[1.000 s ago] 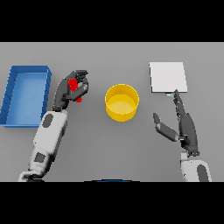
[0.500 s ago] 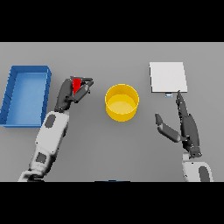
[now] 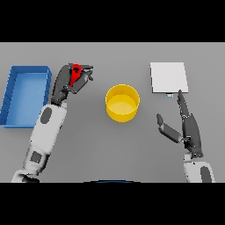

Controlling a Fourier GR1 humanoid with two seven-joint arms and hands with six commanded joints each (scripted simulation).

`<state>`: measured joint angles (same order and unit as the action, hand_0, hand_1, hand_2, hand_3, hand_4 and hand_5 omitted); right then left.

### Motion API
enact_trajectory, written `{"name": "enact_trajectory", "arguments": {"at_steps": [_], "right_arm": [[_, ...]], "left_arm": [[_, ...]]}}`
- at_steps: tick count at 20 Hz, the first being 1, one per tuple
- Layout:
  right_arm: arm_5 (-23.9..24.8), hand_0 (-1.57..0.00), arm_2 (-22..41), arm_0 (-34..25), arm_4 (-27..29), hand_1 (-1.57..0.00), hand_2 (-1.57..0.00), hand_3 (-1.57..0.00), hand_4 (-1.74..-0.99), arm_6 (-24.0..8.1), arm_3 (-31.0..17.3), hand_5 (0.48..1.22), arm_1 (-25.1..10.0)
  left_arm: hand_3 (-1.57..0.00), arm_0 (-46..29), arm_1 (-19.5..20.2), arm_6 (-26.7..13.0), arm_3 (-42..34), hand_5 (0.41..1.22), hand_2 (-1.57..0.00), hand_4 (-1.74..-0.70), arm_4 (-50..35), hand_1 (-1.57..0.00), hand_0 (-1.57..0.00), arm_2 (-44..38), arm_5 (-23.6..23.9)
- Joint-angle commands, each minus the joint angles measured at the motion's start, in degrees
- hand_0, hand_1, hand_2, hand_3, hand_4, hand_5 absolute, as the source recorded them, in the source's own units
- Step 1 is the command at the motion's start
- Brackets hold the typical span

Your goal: Pick up the red beaker and tilt it to pour out 1 green nut into yellow bowl. Pick up the yellow bowl and place it on the metallic measuring scale.

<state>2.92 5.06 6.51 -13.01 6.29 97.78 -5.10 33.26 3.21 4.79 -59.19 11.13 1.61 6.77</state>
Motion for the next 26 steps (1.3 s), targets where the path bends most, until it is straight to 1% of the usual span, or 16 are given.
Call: {"name": "enact_trajectory", "arguments": {"at_steps": [1,2,3,4,7,9,12,14,15,17,19,20,22,23,25,26], "right_arm": [[-0.1,0.0,0.3,0.7,-0.2,0.0,0.0,0.0,-1.257,0.6,-0.1,0.663,0.0],[0.2,0.0,0.1,0.2,-0.7,0.0,0.0,0.0,-1.253,0.1,-0.3,0.666,-0.2],[0.4,0.0,0.1,-0.1,-1.1,0.0,0.0,0.0,-1.256,-0.3,-0.9,0.671,-0.3],[0.5,0.0,0.2,-0.4,-1.4,0.0,0.0,0.0,-1.256,-0.7,-0.5,0.674,-0.3],[0.3,0.0,0.6,0.5,-1.3,0.0,0.0,0.0,-1.256,-0.1,0.3,0.678,-0.1],[0.4,0.0,0.6,-0.1,-1.4,0.0,0.0,0.0,-1.254,-1.8,0.2,0.68,0.1],[0.2,0.0,0.8,0.5,-1.1,0.0,0.0,0.0,-1.252,-1.3,0.4,0.685,0.4],[-0.2,0.0,0.6,0.2,-0.4,0.0,0.0,0.0,-1.255,-1.7,0.4,0.689,0.4],[-0.2,0.0,0.7,0.6,-0.6,0.0,0.0,0.0,-1.256,-2.0,0.8,0.69,0.4],[-0.4,0.0,0.6,0.1,-0.5,0.0,0.0,0.0,-1.267,-2.4,1.3,0.698,0.1],[-0.5,0.0,1.0,0.5,-0.8,0.0,0.0,0.0,-1.274,-2.4,1.1,0.702,0.3],[-0.4,0.0,1.1,1.1,-0.9,0.0,0.0,0.0,-1.274,-1.8,1.5,0.704,0.4],[-0.3,0.0,1.0,1.1,-0.7,0.0,0.0,0.0,-1.284,-2.2,1.1,0.705,0.6],[0.1,0.0,1.1,1.5,-0.7,0.0,0.0,0.0,-1.283,-1.5,0.8,0.702,1.1],[-0.2,0.0,0.3,0.2,0.7,0.0,0.0,0.0,-1.287,-2.1,0.5,0.69,1.3],[-0.1,0.0,0.0,0.5,1.0,0.0,0.0,0.0,-1.288,-1.5,0.6,0.685,1.2]], "left_arm": [[-1.56,0.3,1.3,-2.3,-1.1,1.121,-1.56,-1.73,2.1,-1.56,-1.56,2.2,-0.7],[-1.56,1.0,2.1,-4.2,-1.4,1.124,-1.56,-1.73,4.0,-1.56,-1.56,4.3,-1.3],[-1.56,1.3,2.6,-5.4,-1.8,1.125,-1.56,-1.73,5.3,-1.56,-1.56,5.9,-1.7],[-1.56,1.6,3.1,-6.5,-2.1,1.122,-1.56,-1.73,6.3,-1.56,-1.56,7.2,-2.1],[-1.56,2.2,4.2,-9.0,-2.7,1.111,-1.56,-1.73,8.3,-1.56,-1.56,10.0,-2.4],[-1.56,3.0,4.9,-10.8,-2.9,1.114,-1.57,-1.73,9.9,-1.57,-1.57,11.9,-2.5],[-1.57,5.9,7.5,-16.6,-2.2,1.131,-1.57,-1.74,17.0,-1.57,-1.57,17.6,-2.8],[-1.57,8.5,8.3,-18.6,-0.9,1.132,-1.57,-1.74,21.8,-1.57,-1.57,21.9,-3.6],[-1.57,8.9,9.4,-18.3,-1.0,1.127,-1.57,-1.74,23.9,-1.57,-1.57,24.2,-4.3],[-1.57,11.5,10.4,-19.7,0.4,1.161,-1.57,-1.74,27.7,-1.57,-1.57,27.7,-5.8],[-1.57,13.3,11.0,-20.0,0.8,1.182,-1.57,-1.74,30.3,-1.57,-1.57,30.6,-7.2],[-1.57,14.1,11.7,-19.6,0.7,1.19,-1.57,-1.74,31.4,-1.57,-1.57,31.9,-7.9],[-1.57,16.2,13.2,-18.7,1.5,1.201,-1.57,-1.65,33.5,-1.57,-1.57,34.2,-9.9],[-1.57,17.8,13.4,-18.2,2.6,1.205,-1.57,-1.67,34.4,-1.57,-1.57,35.3,-10.8],[-1.39,20.7,13.3,-17.8,3.6,1.211,-1.57,-1.69,36.4,-1.57,-1.57,38.7,-14.6],[-1.33,22.0,13.7,-16.4,4.4,1.213,-1.57,-1.69,36.9,-1.57,-1.57,40.0,-16.2]]}}
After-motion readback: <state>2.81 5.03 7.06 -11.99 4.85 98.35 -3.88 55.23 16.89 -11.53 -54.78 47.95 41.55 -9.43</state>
